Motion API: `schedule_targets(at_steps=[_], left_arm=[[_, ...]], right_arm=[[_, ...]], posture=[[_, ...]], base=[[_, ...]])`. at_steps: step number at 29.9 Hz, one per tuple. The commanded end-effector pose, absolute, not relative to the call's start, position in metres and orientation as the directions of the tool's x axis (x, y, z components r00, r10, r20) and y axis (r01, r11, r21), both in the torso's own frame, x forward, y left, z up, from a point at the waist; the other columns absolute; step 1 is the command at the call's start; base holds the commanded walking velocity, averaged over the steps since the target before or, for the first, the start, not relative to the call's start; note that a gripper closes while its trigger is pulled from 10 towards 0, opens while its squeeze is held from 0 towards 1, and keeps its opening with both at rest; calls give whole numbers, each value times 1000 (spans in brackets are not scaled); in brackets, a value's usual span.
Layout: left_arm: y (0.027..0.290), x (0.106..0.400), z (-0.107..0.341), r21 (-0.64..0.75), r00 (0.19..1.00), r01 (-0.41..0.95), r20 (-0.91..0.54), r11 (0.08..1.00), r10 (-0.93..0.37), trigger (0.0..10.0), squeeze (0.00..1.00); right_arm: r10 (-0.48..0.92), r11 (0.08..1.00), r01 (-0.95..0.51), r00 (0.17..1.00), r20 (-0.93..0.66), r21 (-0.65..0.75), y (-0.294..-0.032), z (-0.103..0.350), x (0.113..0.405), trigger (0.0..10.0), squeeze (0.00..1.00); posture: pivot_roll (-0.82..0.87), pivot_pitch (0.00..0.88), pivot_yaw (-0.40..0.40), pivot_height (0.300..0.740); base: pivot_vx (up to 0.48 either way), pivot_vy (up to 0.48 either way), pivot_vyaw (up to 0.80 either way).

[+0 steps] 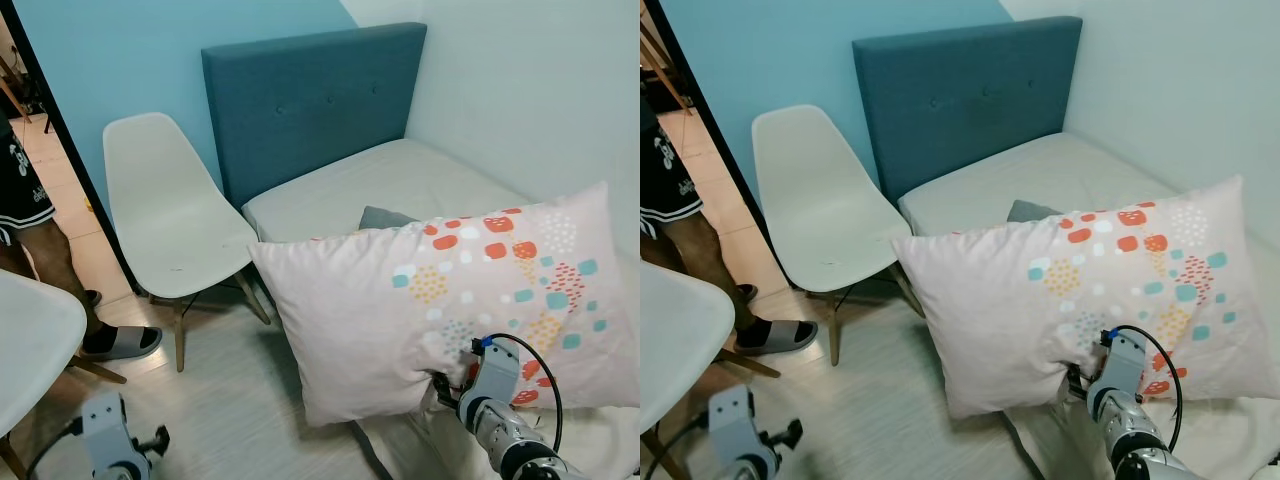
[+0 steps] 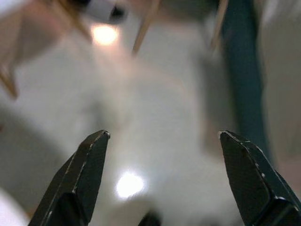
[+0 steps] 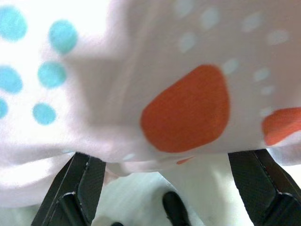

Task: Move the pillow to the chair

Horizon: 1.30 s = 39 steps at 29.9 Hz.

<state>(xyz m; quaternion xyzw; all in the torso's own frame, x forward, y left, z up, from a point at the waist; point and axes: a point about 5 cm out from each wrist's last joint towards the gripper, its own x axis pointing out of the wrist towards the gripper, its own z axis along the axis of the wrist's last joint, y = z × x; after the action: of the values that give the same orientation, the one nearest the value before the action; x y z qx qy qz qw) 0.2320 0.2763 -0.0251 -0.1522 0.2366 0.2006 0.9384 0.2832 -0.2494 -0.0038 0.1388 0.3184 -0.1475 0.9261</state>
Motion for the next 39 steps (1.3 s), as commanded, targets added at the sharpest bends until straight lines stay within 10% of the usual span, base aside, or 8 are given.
schedule_targets(at_steps=[1,12,17,38,39], left_arm=[[285,242,-11,-226,847,-435,-432,872,310,10000,0],[241,298,40,-277,993,-20,-117,961,-13,10000,0],[191,322,74,-83,966,258,34,963,-256,10000,0],[138,330,85,343,945,298,23,891,-325,10000,0],[137,332,81,377,956,275,-11,884,-293,10000,408]], right_arm=[[-192,904,383,758,-623,188,-249,-4,283,10000,0],[-184,866,416,780,-598,277,-249,4,292,10000,0],[-178,863,411,793,-583,295,-249,8,295,10000,0],[-117,867,350,835,-538,355,-230,20,312,10000,0],[-109,868,338,844,-525,363,-228,23,316,10000,0]], posture=[[-68,23,-39,740],[-80,16,-29,740],[-89,13,-30,740],[-107,30,-28,740],[-107,31,-27,740]], base=[[0,0,0],[0,0,-727],[0,0,-800],[0,0,-800],[0,0,-800]])
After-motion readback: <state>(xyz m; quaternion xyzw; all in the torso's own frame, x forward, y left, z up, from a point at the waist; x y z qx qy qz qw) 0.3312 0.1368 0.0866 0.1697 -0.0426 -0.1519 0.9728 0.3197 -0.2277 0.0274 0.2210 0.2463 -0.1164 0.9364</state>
